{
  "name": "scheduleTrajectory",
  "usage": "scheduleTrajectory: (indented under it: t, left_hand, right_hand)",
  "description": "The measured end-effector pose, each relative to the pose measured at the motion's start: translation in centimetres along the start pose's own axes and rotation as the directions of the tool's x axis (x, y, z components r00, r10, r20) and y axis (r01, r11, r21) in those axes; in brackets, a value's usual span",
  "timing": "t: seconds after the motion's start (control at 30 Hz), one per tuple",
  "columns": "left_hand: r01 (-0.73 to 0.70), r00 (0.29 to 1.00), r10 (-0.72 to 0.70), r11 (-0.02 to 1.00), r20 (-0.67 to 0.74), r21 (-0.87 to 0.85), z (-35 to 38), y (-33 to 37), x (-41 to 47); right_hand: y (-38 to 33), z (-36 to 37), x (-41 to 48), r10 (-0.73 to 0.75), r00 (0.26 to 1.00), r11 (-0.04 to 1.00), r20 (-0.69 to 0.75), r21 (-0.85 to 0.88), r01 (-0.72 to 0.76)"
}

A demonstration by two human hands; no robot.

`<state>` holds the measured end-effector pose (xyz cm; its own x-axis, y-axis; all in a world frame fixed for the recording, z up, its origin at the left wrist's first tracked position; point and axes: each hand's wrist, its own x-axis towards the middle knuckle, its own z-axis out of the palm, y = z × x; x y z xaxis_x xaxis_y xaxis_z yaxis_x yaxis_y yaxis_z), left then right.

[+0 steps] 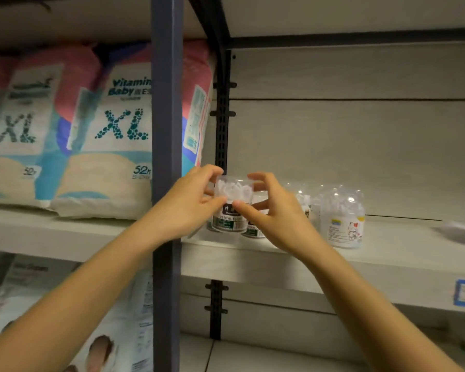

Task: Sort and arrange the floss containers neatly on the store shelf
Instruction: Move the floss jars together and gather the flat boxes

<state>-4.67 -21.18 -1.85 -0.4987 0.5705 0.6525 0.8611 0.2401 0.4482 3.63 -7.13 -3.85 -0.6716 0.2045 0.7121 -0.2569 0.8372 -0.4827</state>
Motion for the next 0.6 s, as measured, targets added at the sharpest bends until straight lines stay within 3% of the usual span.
scheduleTrajectory:
  t: [0.2,0.43,0.6]
  left_hand:
    - [-0.061,0.998,0.053,0.940,0.032,0.337,0.6,0.2,-0.7]
    - [-0.116,0.993,0.113,0.836,0.040,0.536,1.2,-0.1,0.1]
    - [-0.079,0.997,0.079,0.832,0.024,0.549,1.5,-0.2,0.6]
  right_hand:
    - [0.2,1.6,0.0,0.039,0.997,0.997,0.061,-0.076,-0.034]
    - [-0.3,1.9,0.9,0.079,0.992,0.981,0.094,-0.186,-0.060]
    - [0.2,2.5,1.3,0.097,0.990,0.975,0.107,-0.207,-0.074]
